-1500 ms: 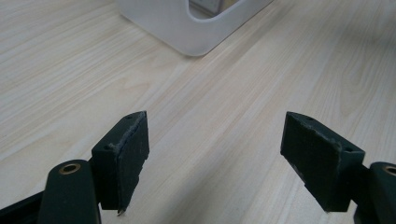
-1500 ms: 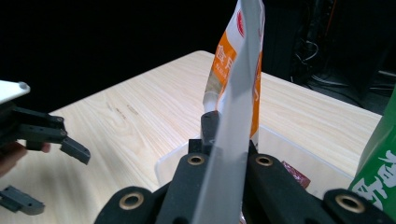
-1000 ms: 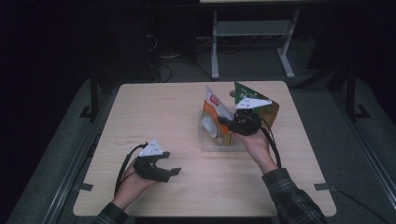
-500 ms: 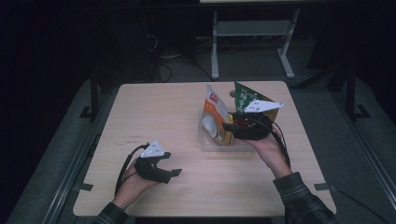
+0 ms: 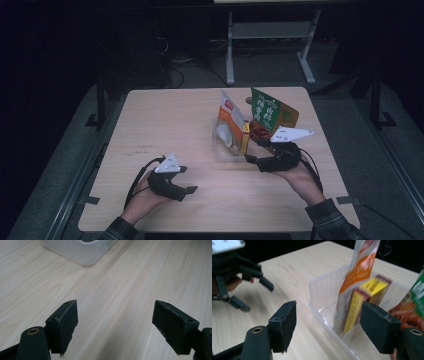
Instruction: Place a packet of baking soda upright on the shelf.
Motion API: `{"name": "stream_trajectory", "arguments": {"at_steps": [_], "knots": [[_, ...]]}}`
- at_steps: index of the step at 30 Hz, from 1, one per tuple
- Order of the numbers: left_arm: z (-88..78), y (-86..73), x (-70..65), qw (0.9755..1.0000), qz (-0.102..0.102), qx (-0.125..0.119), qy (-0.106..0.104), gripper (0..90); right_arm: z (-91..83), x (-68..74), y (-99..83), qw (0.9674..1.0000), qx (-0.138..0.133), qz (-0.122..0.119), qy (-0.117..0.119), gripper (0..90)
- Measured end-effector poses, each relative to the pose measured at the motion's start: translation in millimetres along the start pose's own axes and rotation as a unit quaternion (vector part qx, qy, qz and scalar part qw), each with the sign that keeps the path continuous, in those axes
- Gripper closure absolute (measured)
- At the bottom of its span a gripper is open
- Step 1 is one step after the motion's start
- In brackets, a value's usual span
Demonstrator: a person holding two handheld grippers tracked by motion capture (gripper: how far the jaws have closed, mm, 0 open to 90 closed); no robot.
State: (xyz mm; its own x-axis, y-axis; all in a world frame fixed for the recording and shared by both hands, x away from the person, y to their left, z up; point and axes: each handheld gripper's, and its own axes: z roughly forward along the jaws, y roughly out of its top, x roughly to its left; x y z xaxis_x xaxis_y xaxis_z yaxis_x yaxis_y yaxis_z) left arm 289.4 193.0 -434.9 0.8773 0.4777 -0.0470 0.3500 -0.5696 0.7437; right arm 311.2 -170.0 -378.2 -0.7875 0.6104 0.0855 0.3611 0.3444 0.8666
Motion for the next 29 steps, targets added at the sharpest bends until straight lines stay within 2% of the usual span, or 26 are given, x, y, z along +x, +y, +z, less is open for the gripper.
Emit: {"name": "stream_trajectory", "arguments": {"at_steps": [6,7,10,11,14,15,16,17,18,19,22,23,27,29], "knots": [[5.3,0.4,-5.4,0.9996,0.019,0.013,-0.017,20.2,-0.5,4.3,-20.8,0.9999,0.004,-0.008,0.011,26.4],[6.9,0.0,-7.5,0.9993,0.022,0.021,-0.024,20.2,0.6,6.2,-28.3,0.9997,0.015,-0.012,0.017,25.8],[9.0,0.0,-10.0,0.9988,0.023,0.023,-0.036,20.2,2.1,8.2,-35.1,0.9992,0.028,-0.016,0.021,25.7],[10.6,0.0,-12.2,0.9981,0.033,0.028,-0.043,20.2,5.1,9.4,-41.5,0.9988,0.036,-0.026,0.020,25.3],[12.0,0.3,-14.6,0.9974,0.039,0.032,-0.051,20.4,7.7,12.1,-46.3,0.9984,0.044,-0.025,0.026,25.3],[13.1,0.1,-15.9,0.9972,0.040,0.033,-0.055,20.7,11.2,14.3,-49.2,0.9974,0.058,-0.029,0.032,25.3],[14.0,0.0,-16.9,0.9969,0.043,0.035,-0.057,20.7,11.2,14.3,-49.2,0.9974,0.058,-0.029,0.032,25.3],[15.7,-0.4,-18.4,0.9957,0.051,0.046,-0.063,21.4,15.8,16.7,-50.9,0.9957,0.077,-0.039,0.034,25.3],[15.7,-0.4,-18.4,0.9957,0.051,0.046,-0.063,21.6,15.8,16.7,-50.9,0.9957,0.077,-0.039,0.034,25.3],[17.9,-1.3,-21.2,0.9941,0.056,0.057,-0.073,21.6,20.2,18.9,-52.9,0.9933,0.099,-0.044,0.040,24.1],[20.3,-1.7,-23.8,0.9919,0.066,0.072,-0.081,21.5,26.1,22.1,-56.8,0.9886,0.130,-0.054,0.053,23.0],[20.3,-1.7,-23.8,0.9919,0.066,0.072,-0.081,21.5,26.1,22.1,-56.8,0.9886,0.130,-0.054,0.053,23.0],[21.9,-1.8,-24.7,0.9918,0.065,0.072,-0.083,21.4,29.5,26.2,-58.8,0.9846,0.150,-0.073,0.054,21.7],[22.0,-1.9,-24.6,0.9918,0.064,0.072,-0.084,21.4,29.5,25.9,-58.8,0.9849,0.147,-0.073,0.054,21.5]]}}
